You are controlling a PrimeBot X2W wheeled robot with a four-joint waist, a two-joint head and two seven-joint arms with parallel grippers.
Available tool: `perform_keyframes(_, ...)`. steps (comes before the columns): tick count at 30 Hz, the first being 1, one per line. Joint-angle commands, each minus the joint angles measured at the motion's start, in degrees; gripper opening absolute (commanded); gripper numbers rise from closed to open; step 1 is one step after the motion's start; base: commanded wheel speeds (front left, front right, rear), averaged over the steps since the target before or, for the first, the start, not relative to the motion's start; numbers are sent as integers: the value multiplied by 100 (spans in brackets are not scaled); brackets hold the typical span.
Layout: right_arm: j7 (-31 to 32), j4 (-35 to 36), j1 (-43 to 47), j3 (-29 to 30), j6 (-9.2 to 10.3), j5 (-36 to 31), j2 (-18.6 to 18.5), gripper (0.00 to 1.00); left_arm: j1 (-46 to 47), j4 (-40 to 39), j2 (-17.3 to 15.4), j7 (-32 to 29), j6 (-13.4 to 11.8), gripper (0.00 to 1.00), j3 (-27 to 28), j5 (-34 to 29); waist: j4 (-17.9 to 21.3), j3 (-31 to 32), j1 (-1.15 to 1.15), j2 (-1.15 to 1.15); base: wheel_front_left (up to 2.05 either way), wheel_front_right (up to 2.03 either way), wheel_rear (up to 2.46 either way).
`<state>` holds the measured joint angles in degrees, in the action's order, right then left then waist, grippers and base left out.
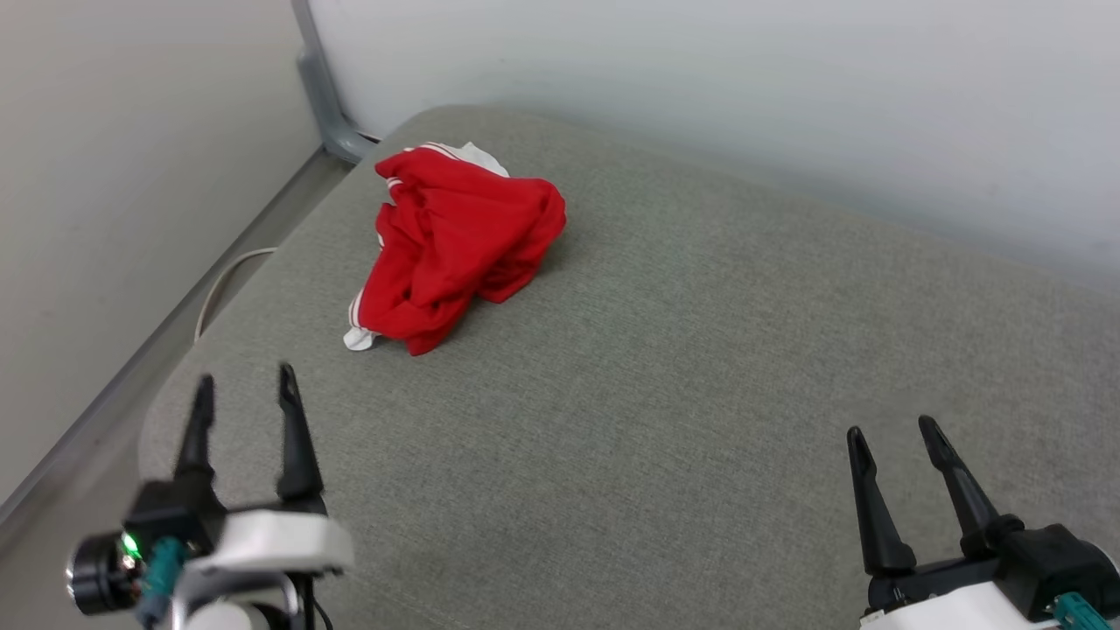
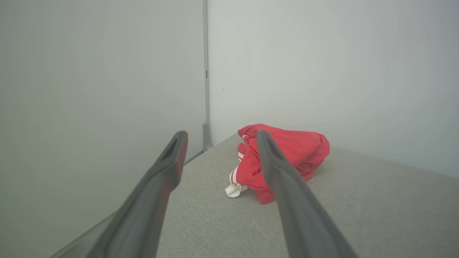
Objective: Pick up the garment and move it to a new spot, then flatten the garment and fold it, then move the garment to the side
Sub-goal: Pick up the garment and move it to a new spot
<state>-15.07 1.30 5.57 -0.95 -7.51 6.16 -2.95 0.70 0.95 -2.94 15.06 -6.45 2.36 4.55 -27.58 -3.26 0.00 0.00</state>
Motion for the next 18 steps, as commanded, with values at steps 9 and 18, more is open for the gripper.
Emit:
perform_keyframes(9, -15, 298, -440, 20, 4, -434, 12, 100, 1927, 313, -467, 17, 902, 100, 877, 349, 575, -884, 0, 0, 0, 0, 0)
perform_keyframes(18, -16, 739, -870, 128, 4, -755, -15, 100, 3812, 1634, -1202, -66, 1346, 100, 978, 940, 1028, -1794, 0, 0, 0, 0, 0)
